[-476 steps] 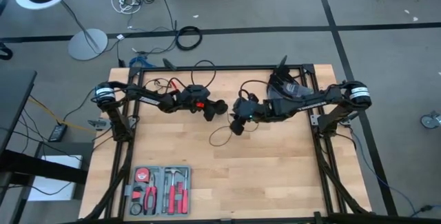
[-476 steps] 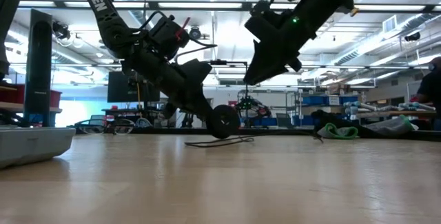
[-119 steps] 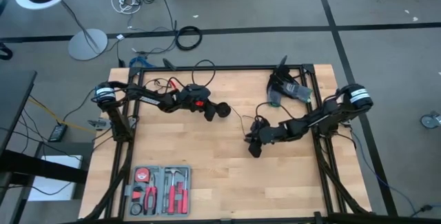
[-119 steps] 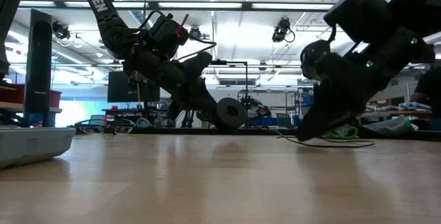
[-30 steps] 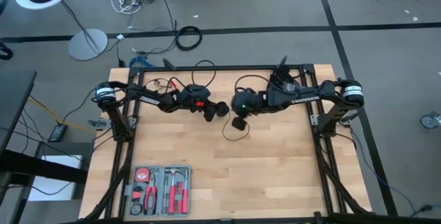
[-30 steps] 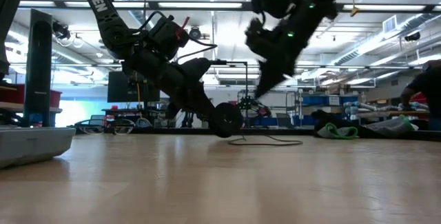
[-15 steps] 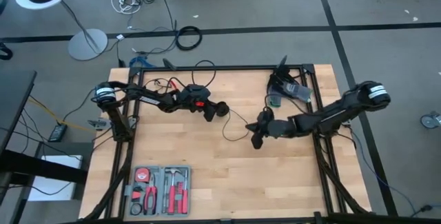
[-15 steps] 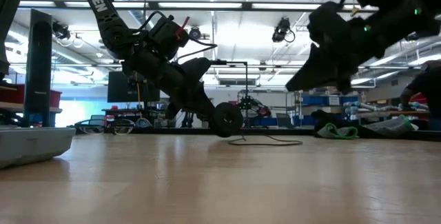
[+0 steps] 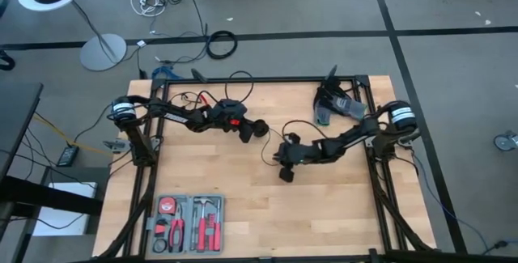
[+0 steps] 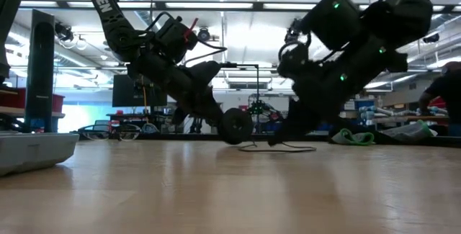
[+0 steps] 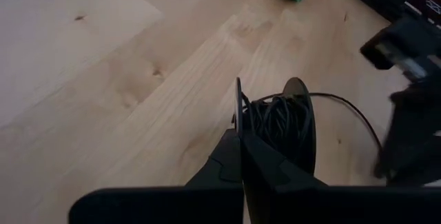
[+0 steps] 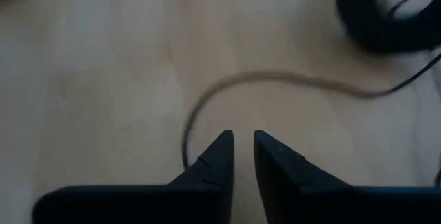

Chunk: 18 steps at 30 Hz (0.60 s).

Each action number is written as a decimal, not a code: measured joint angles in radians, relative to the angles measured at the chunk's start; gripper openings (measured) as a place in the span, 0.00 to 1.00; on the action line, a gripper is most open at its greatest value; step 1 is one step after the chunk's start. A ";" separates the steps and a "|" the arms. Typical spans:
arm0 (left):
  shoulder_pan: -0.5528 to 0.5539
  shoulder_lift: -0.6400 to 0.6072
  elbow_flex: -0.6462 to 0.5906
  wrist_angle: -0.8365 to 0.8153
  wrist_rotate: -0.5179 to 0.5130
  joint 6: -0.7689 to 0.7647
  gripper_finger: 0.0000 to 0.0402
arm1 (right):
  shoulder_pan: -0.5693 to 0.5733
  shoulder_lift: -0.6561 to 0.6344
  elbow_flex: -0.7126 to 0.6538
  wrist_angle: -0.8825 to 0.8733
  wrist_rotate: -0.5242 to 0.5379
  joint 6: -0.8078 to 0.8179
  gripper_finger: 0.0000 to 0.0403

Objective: Coil cords
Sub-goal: Coil the black wire onto the black spool

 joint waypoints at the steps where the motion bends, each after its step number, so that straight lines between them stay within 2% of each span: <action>1: 0.000 0.000 0.000 -0.005 0.000 0.000 0.00 | -0.002 0.011 0.011 -0.031 -0.010 -0.008 0.17; 11: 0.000 0.000 0.001 -0.025 0.001 -0.001 0.00 | 0.003 0.033 0.059 -0.087 -0.069 -0.014 0.40; 18: 0.000 0.000 0.001 -0.022 0.001 -0.001 0.00 | 0.007 0.033 0.059 -0.087 -0.089 0.012 0.47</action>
